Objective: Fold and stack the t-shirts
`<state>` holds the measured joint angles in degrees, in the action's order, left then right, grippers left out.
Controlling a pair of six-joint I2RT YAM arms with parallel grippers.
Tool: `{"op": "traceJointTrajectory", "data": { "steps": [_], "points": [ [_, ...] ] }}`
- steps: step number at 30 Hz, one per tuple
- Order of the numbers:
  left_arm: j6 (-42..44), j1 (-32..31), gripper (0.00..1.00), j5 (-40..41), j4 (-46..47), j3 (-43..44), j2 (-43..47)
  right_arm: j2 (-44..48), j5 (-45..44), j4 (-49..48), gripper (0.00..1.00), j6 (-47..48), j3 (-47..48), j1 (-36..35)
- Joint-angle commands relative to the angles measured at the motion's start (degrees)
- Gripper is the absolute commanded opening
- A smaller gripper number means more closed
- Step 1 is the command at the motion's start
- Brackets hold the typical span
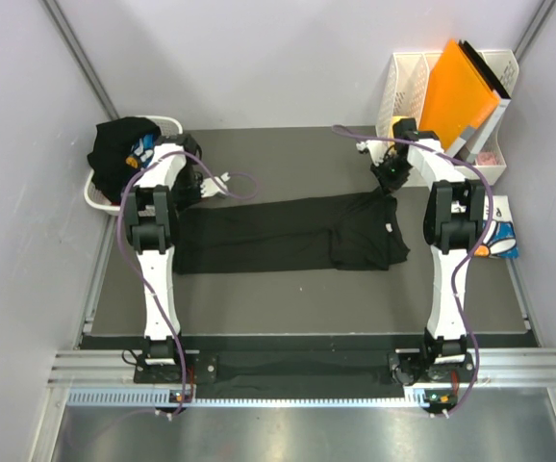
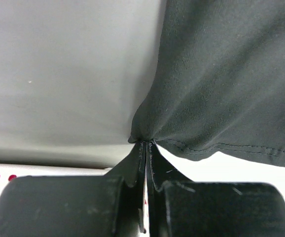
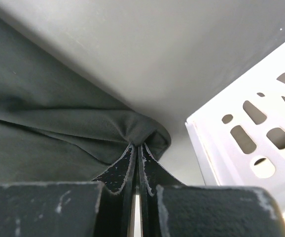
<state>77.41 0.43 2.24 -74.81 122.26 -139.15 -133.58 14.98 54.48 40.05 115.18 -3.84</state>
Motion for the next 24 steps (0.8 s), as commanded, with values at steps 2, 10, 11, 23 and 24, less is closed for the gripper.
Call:
{"op": "traceJointTrajectory", "data": {
  "steps": [2,10,11,23,24],
  "points": [
    [-1.2,-0.16,0.0,3.91,2.02,-2.37,0.55,3.85,-3.29,0.54,0.0,3.98,-0.04,0.67],
    [-2.43,-0.16,0.0,6.63,4.49,-4.13,1.08,5.08,-5.84,0.89,0.0,7.4,-1.97,1.37],
    [-2.7,-0.16,0.0,6.9,4.84,-4.22,1.08,5.08,-5.93,1.15,0.0,7.67,-2.15,1.46],
    [-4.81,-1.83,0.0,10.41,6.86,-6.07,1.51,5.61,-7.34,3.26,0.0,11.27,-2.85,2.25],
    [-4.9,-1.83,0.0,10.85,7.39,-6.5,1.6,5.44,-7.25,3.35,0.0,11.28,-2.85,2.25]
  ]
}}
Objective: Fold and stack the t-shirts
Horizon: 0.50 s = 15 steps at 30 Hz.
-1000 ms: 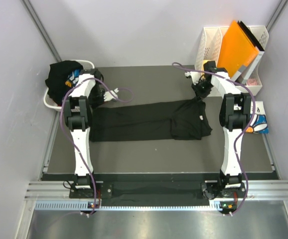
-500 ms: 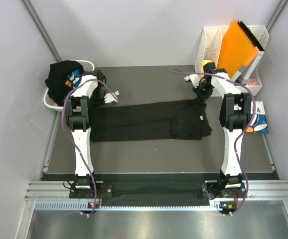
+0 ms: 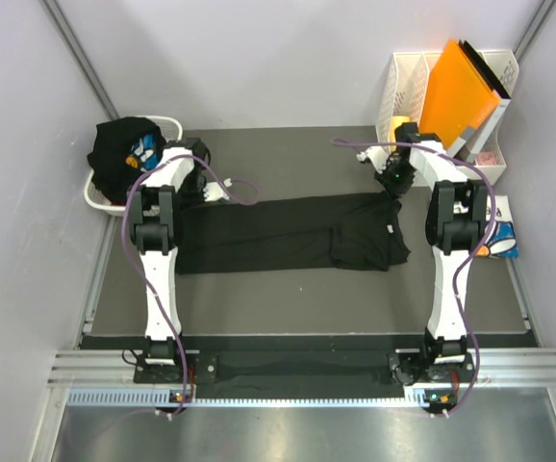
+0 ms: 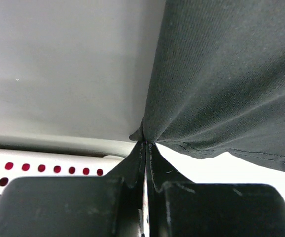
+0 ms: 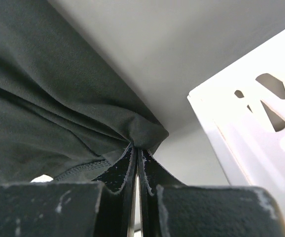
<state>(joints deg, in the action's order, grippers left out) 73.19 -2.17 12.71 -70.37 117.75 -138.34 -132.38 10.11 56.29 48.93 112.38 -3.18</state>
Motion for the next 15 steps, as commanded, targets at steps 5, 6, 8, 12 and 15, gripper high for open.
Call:
{"op": "traceJointTrajectory", "data": {
  "steps": [5,6,8,12,15],
  "points": [
    [-1.56,0.77,0.0,1.62,3.4,-2.35,0.79,4.5,-2.38,3.29,0.0,3.98,-0.58,1.69],
    [-1.56,0.77,0.0,1.7,3.57,-2.61,0.88,4.41,-2.29,3.65,0.0,4.33,-0.67,1.6],
    [-2.17,0.77,0.0,2.05,3.92,-2.97,0.97,4.32,-2.55,4.35,0.0,4.33,-0.67,1.6],
    [-3.66,0.77,0.25,2.67,5.77,-4.2,1.32,4.84,-2.38,4.26,0.4,4.34,-0.84,1.77],
    [-4.11,0.86,0.32,2.58,7.78,-5.86,2.89,6.42,-1.41,3.65,0.48,4.33,-2.15,1.69]
  ]
}}
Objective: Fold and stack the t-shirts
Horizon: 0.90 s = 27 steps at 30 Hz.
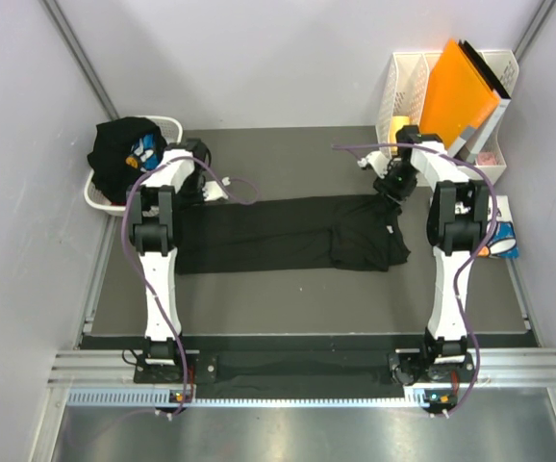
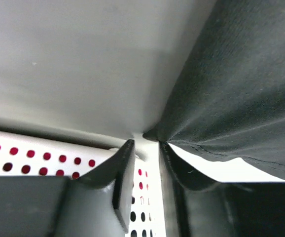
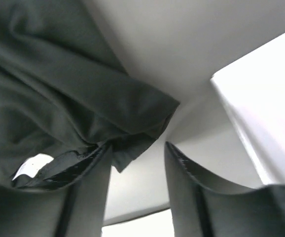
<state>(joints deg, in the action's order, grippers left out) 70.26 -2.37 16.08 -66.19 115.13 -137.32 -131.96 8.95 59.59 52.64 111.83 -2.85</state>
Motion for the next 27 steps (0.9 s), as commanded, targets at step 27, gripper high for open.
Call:
{"op": "traceJointTrajectory", "data": {
  "steps": [27],
  "points": [
    [-3.55,-5.53,0.42,-8.87,11.7,-11.59,14.71,8.92,20.12,18.36,0.41,2.03,-2.85,1.62]
  ]
}}
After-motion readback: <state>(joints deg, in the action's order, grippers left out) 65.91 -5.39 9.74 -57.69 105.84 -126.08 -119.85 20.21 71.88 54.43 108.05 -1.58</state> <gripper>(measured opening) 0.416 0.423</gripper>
